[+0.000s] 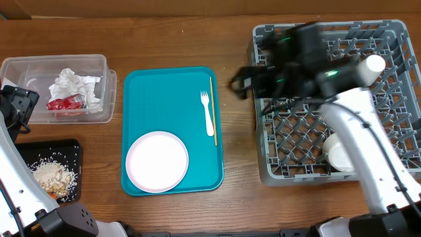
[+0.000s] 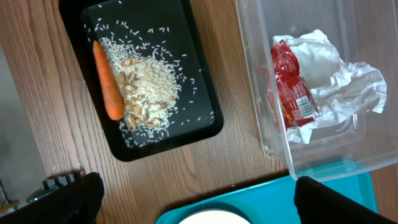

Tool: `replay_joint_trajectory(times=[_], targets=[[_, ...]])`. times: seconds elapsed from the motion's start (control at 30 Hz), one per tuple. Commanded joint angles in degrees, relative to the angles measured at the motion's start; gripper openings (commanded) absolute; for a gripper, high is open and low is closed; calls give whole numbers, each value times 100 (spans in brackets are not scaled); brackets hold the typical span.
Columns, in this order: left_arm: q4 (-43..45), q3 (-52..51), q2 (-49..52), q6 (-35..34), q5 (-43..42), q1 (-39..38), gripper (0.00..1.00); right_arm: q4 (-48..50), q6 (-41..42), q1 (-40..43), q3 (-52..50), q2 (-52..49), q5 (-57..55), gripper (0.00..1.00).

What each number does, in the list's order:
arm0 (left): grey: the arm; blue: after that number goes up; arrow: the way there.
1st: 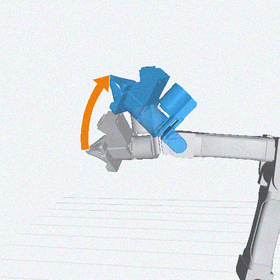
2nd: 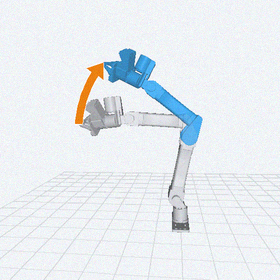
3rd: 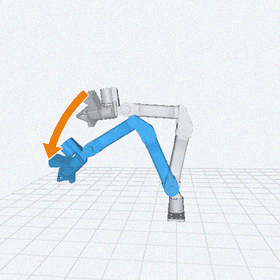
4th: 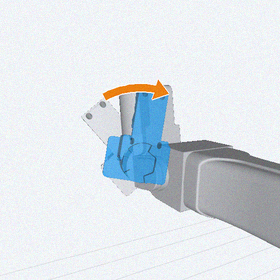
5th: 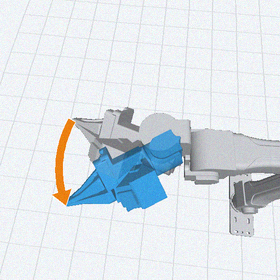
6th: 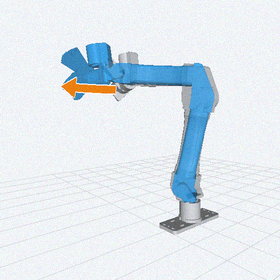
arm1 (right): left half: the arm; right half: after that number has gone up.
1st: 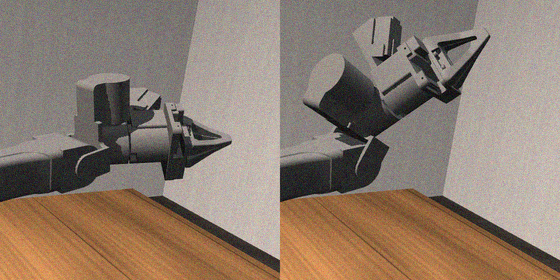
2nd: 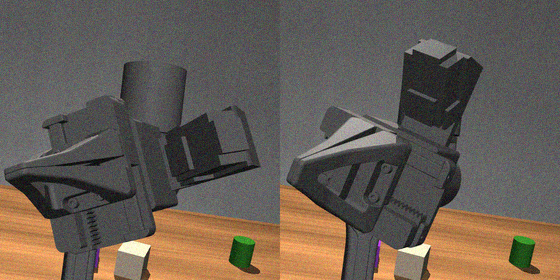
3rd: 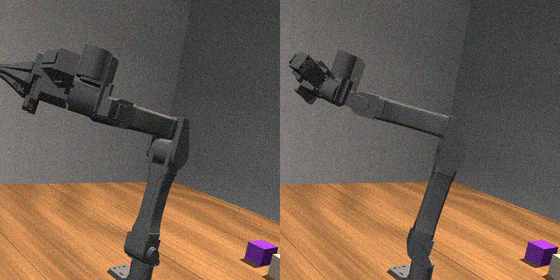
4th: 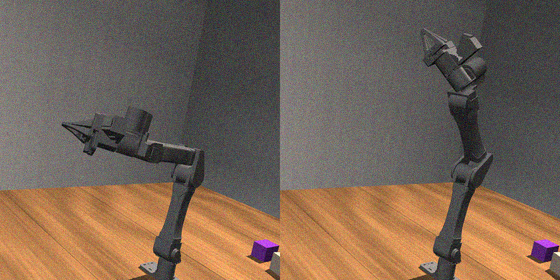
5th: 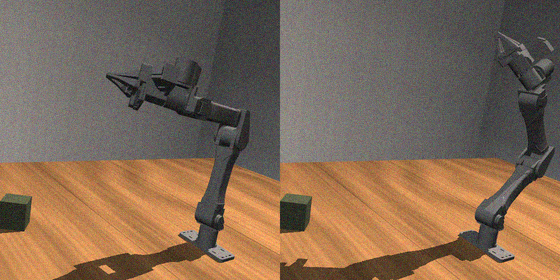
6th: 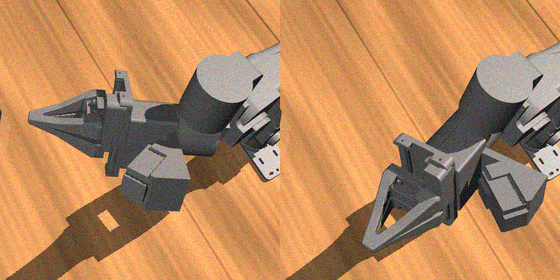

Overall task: Sort waste into correct bins and load items into the dishwasher
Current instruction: 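Move the right gripper to the white fork on the teal tray and grasp it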

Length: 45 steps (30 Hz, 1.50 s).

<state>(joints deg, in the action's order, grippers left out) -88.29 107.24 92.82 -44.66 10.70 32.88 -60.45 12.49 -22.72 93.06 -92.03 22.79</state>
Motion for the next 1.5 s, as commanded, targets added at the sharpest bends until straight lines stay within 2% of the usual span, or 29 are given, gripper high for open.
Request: replay_joint_trajectory(times=[0.0,0.13,0.37,0.7,1.47], targets=[[9,13,20,-15,17,9,100,323,675,-748,66,-509,-1429,99],[9,13,20,-15,17,9,100,730,1029,-1215,66,-1198,-2094,92],[9,13,20,-15,17,9,100,1373,1027,-1443,66,-2389,-2122,76],[9,13,20,-15,17,9,100,1829,1005,-1526,66,-3139,-2124,59],[9,13,20,-15,17,9,100,1998,986,-1598,31,-3604,-2522,56]])
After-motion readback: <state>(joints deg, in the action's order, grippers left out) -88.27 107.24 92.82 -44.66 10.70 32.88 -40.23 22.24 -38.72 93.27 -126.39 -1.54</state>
